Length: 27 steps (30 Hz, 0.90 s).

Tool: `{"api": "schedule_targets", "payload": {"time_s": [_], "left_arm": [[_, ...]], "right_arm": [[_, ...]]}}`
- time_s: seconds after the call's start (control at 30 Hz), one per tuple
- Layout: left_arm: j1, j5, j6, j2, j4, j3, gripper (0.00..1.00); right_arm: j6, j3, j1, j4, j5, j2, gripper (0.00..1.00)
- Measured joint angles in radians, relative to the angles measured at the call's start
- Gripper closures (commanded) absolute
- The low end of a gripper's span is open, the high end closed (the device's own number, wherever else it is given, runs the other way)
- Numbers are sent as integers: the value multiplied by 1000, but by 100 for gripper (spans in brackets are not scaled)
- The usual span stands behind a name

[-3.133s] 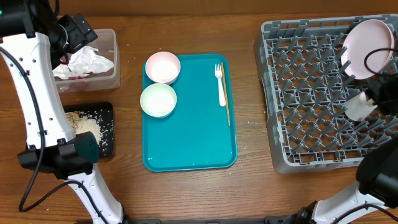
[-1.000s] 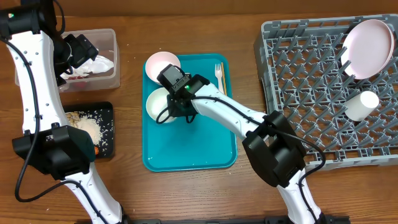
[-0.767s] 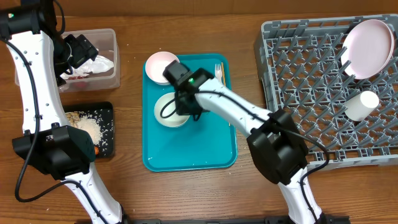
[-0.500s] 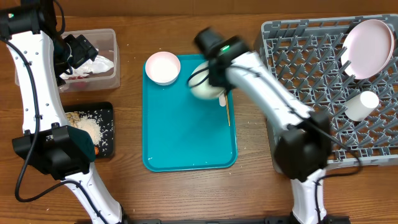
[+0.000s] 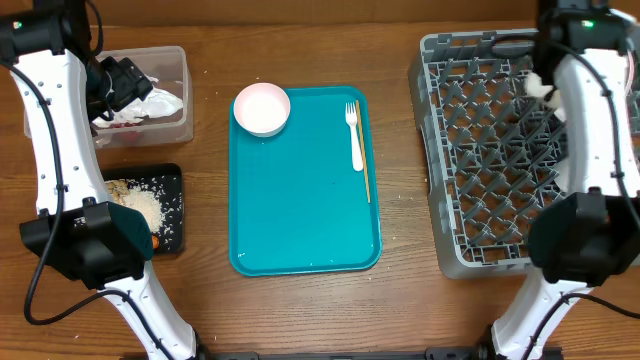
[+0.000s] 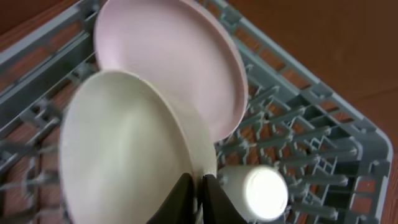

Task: Sort waste into correct bins and load items into the dishwasher rack
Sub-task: 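Carry the white bowl right and set it in the dish rack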

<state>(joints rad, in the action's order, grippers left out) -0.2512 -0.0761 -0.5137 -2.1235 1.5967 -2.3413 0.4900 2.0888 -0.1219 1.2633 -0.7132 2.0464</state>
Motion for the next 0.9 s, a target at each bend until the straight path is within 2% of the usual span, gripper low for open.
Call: {"api": "schedule_targets", "payload": {"time_s": [0.1,0.13,0.17,0.27,0.33,0.63,0.73,0.87,0.9], "left_arm": [[0,-8,0,0,0,0,0],[0,-10,0,0,1,0,0],[0,-11,0,0,1,0,0],[0,-12,0,0,1,0,0],[0,-12,0,0,1,0,0],[0,-12,0,0,5,0,0],[0,-12,0,0,20,0,0],[0,-12,0,0,20,0,0],[0,-12,0,0,23,0,0]], "right_arm": [[-58,-1,-48,-56,5,3,76],[-77,-2,-50,-67,13,3,61],[-111,-1,-48,-72,46,5,50],[-136,-2,-39,-37,122,8,28],[-147,-1,-18,-5,166,8,21],[-248,-1,33,8,428,12,22],[-267,-1,25,10,454,53,33],[-282,-1,24,6,455,116,35],[-282,-1,24,5,441,125,41]]}}
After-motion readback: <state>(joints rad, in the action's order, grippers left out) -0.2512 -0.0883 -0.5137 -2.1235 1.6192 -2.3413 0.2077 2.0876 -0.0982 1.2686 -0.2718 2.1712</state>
